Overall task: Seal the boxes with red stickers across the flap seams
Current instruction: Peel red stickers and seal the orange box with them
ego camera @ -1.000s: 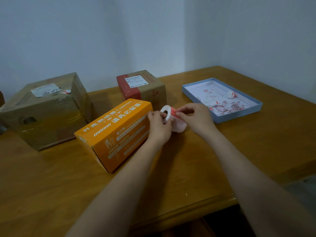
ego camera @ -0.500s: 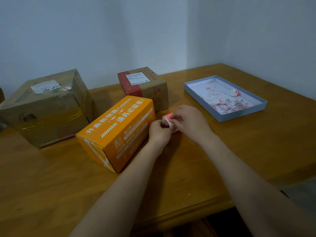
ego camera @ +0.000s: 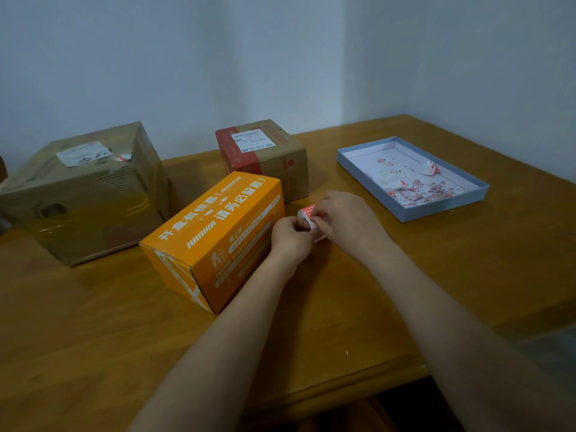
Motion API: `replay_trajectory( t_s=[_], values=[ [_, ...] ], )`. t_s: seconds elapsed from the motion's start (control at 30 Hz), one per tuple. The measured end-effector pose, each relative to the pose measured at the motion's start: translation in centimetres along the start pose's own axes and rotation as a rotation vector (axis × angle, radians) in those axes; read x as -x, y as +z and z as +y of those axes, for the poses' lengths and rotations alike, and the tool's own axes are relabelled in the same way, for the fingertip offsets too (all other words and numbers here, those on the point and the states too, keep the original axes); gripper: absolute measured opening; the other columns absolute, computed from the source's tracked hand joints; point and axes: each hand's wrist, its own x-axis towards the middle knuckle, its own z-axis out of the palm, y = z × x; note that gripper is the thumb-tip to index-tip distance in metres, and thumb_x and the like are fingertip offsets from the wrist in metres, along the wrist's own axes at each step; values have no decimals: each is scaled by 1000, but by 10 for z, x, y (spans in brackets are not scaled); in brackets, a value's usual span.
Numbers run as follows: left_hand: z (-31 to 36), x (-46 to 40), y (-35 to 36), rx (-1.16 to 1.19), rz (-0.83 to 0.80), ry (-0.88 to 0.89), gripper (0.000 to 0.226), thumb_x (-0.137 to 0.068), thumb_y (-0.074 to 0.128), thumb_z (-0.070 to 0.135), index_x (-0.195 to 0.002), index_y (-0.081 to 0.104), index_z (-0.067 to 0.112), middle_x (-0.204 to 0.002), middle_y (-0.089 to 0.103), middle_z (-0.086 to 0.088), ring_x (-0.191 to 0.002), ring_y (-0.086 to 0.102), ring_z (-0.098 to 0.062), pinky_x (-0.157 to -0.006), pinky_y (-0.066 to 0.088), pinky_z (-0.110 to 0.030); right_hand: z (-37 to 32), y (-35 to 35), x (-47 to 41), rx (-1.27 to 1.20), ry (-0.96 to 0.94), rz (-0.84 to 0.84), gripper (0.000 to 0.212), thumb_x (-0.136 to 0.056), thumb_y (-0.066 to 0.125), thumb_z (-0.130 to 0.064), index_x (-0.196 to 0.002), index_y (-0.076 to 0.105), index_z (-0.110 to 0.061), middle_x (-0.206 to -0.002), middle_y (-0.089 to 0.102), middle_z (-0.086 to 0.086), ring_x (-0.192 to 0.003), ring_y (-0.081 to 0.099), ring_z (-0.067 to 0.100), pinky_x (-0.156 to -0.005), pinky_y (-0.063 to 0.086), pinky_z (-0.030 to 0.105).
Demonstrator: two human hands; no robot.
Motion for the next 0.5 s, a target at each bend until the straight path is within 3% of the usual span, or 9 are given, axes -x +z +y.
replay_trajectory(
  t_s=[0.23,0.5],
  values=[
    [0,-2,0,-13,-8,1,19,-89,68,17,-102,64,4,-84,65,-9,-64,58,-16,-59,50,-28,2,-3,-2,-19,-18,-54,20,-92,62,-20,-105,74,-11,-101,64,7,-92,57,21,-71,40,27],
    [-1,-3,0,-15,-6,2,14,-89,68,18,-98,62,8,-84,65,-7,-63,59,-15,-62,52,-29,-1,-1,-2,-10,-15,-44,19,-92,61,-18,-101,75,-10,-96,65,8,-87,58,23,-70,48,34]
  ],
)
